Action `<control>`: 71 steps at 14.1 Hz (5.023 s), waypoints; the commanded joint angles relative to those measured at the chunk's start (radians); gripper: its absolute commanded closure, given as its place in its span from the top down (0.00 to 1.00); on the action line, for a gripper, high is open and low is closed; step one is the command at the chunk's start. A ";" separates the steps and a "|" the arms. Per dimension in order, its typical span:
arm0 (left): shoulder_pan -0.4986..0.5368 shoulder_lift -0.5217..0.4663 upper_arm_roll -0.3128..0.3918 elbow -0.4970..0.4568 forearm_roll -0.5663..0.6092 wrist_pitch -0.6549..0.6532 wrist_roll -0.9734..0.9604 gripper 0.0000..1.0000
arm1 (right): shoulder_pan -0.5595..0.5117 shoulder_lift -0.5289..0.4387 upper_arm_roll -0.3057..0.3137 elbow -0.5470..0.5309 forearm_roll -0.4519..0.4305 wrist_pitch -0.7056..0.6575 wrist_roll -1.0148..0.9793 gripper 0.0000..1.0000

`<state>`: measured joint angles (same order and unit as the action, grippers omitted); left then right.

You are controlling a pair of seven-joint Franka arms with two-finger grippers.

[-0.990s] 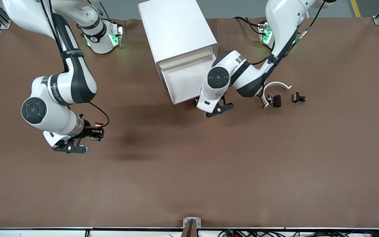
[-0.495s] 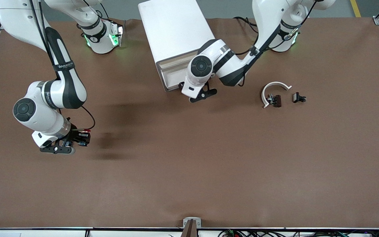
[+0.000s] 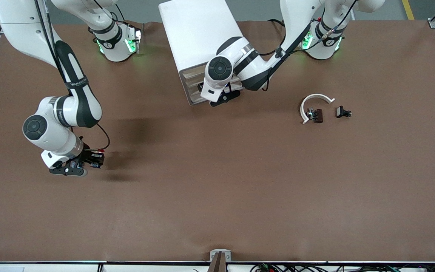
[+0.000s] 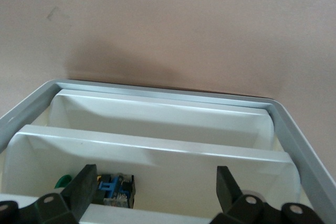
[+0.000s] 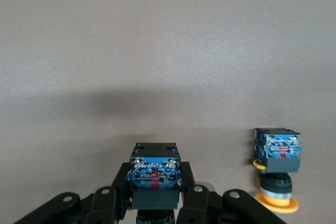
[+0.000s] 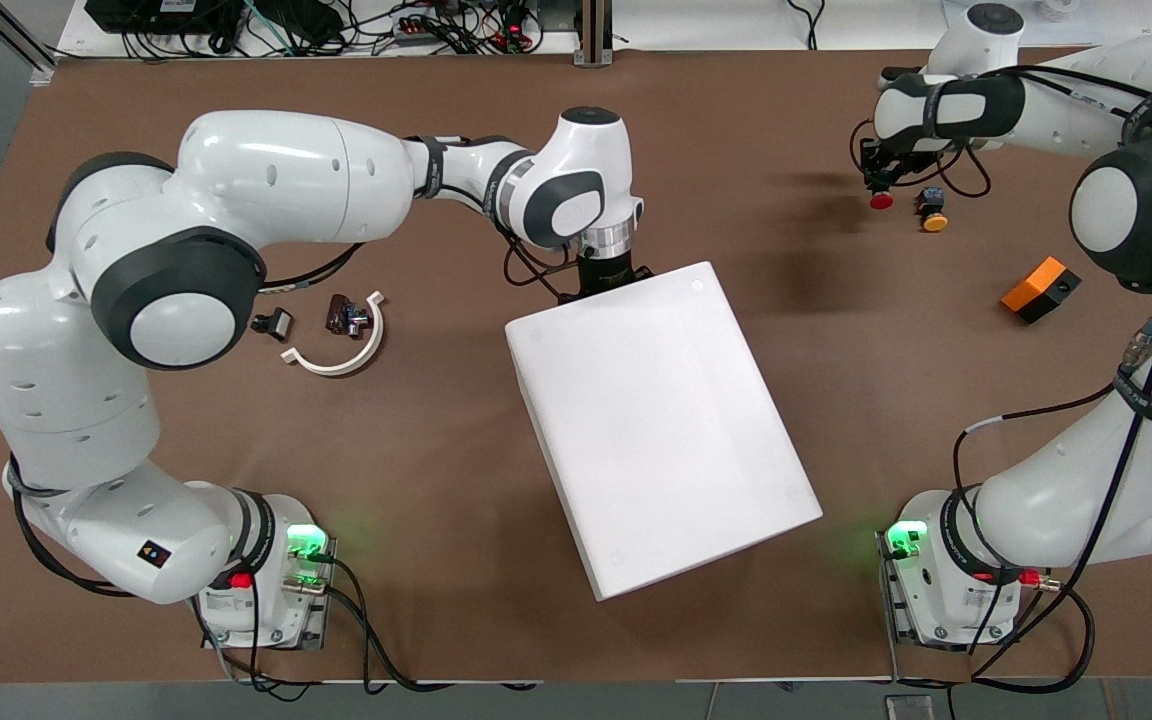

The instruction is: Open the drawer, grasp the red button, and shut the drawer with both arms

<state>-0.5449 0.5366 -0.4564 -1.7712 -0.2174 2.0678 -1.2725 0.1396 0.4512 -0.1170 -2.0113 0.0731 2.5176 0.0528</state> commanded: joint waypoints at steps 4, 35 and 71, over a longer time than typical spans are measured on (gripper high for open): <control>0.071 -0.006 0.001 0.081 -0.037 -0.072 -0.019 1.00 | -0.020 0.078 0.017 -0.018 -0.013 0.110 -0.004 0.00; 0.849 -0.403 -0.001 0.174 0.306 -0.343 0.992 1.00 | -0.041 0.011 0.017 0.408 -0.015 -0.557 -0.011 1.00; 0.585 -0.739 0.337 0.033 0.217 -0.552 1.220 1.00 | -0.080 -0.390 -0.001 0.603 -0.058 -1.099 -0.010 1.00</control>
<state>0.0413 -0.1701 -0.1238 -1.7068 -0.0037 1.5133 -0.0688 0.0684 0.1348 -0.1275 -1.3202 0.0166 1.3843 0.0456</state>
